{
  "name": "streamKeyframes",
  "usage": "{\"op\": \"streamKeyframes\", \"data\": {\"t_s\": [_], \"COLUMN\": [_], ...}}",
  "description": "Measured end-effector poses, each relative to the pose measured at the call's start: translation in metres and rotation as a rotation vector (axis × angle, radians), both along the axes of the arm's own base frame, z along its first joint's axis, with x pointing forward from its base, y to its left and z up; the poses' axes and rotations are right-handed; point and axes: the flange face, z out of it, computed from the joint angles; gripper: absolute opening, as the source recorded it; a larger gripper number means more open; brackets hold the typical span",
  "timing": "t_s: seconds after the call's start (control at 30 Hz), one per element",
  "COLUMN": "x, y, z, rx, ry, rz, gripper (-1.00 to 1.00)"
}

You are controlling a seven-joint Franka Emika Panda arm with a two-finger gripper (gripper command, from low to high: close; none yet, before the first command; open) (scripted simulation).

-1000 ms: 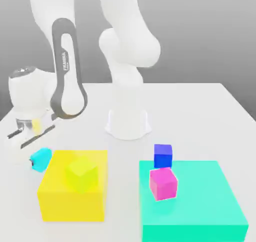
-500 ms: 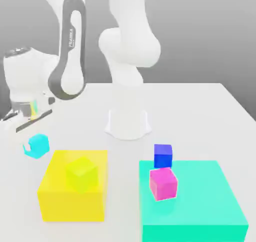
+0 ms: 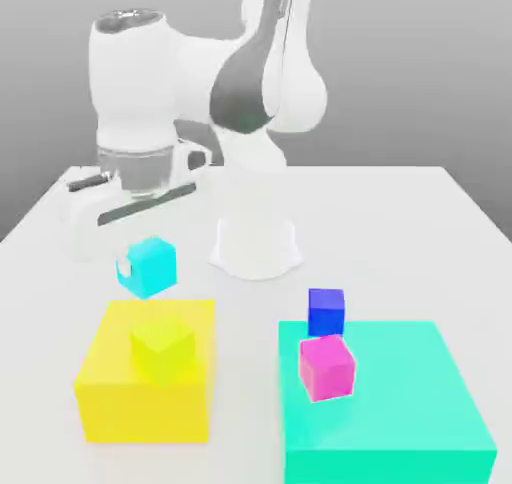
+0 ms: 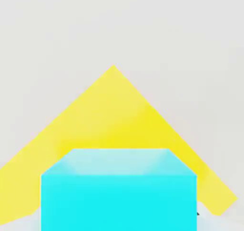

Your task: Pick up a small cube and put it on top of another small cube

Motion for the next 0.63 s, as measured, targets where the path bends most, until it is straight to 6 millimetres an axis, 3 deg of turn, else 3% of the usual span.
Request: {"op": "streamKeyframes", "data": {"t_s": [0.17, 0.33, 0.5, 0.53, 0.63], "x": [0.002, -0.014, -0.015, -0.016, -0.016], "y": [0.086, 0.168, 0.179, 0.180, 0.180], "z": [0.019, 0.022, -0.027, -0.037, -0.037], "rx": [0.012, 0.029, 0.031, 0.031, 0.031], "ry": [-0.010, -0.009, -0.005, -0.006, -0.006], "rz": [-0.070, -0.123, -0.133, -0.133, -0.133], "gripper": [-1.00, -1.00, -1.00, 1.00, 1.00]}}
